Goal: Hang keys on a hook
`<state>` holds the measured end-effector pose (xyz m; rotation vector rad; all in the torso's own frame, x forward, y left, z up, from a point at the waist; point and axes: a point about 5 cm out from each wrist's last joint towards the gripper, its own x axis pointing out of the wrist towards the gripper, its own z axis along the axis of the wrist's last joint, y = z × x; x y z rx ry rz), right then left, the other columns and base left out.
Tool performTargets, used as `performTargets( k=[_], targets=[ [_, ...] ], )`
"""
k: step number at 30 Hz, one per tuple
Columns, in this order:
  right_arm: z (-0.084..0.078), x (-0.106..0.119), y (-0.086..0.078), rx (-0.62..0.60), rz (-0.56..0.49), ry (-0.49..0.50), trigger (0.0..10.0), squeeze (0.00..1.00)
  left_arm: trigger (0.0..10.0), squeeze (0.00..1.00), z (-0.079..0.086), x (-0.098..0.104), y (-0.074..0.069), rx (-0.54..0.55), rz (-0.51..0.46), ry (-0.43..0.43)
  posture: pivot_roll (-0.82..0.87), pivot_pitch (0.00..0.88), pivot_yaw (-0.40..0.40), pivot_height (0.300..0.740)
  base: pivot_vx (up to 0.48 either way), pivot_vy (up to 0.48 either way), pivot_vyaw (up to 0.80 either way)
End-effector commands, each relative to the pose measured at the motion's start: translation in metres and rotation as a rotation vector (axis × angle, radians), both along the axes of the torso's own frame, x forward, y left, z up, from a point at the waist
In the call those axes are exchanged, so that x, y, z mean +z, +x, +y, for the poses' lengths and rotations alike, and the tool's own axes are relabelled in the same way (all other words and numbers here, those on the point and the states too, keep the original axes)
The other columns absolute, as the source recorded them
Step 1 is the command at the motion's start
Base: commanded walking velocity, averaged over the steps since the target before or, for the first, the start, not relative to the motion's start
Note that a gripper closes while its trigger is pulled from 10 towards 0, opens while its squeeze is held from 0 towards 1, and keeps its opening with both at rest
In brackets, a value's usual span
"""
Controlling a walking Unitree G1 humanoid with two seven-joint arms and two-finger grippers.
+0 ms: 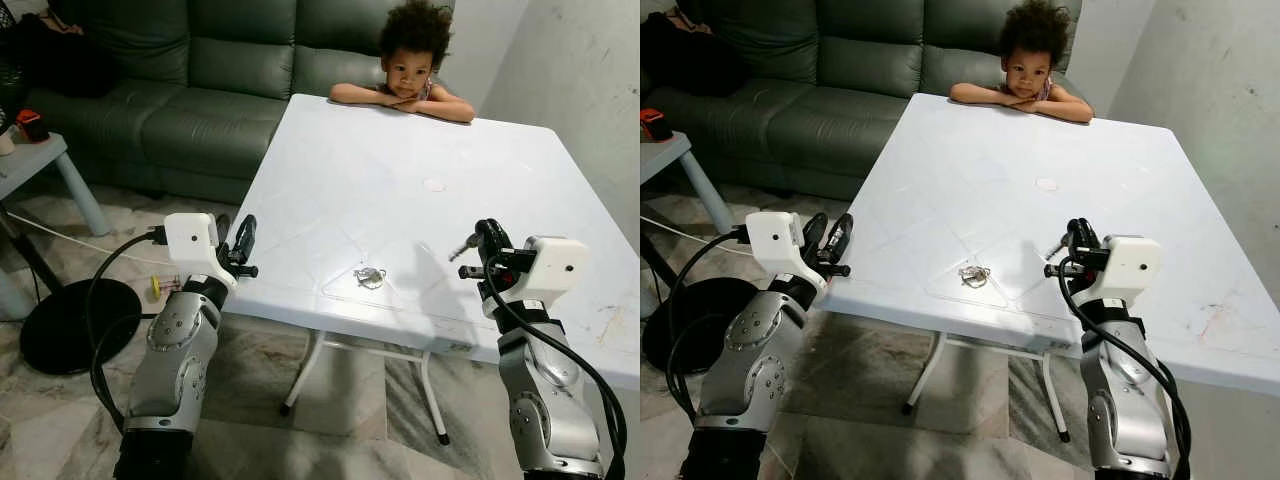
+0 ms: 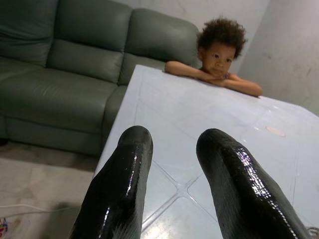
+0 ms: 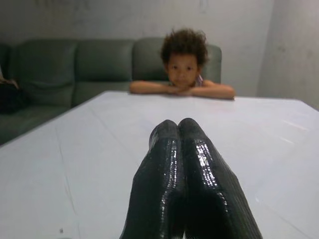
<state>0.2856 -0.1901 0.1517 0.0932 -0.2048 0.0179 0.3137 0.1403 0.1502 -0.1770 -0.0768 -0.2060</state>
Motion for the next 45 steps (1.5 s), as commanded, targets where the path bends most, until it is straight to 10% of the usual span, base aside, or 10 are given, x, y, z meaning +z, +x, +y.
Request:
performTargets(
  k=[1,45],
  targets=[
    [0.002,0.001,0.0,-0.01,0.013,-0.032,10.0,0.0,10.0,0.0,-0.003,0.002,0.005,-0.025,0.005,0.007,0.09,0.0,-0.056,0.74,0.0,0.0,0.0],
    [0.019,-0.005,0.012,0.009,0.061,-0.072,10.0,0.0,10.0,0.0,-0.007,-0.009,0.031,0.035,0.103,0.0,0.07,0.0,-0.036,0.74,0.0,0.06,-0.73]
  ],
)
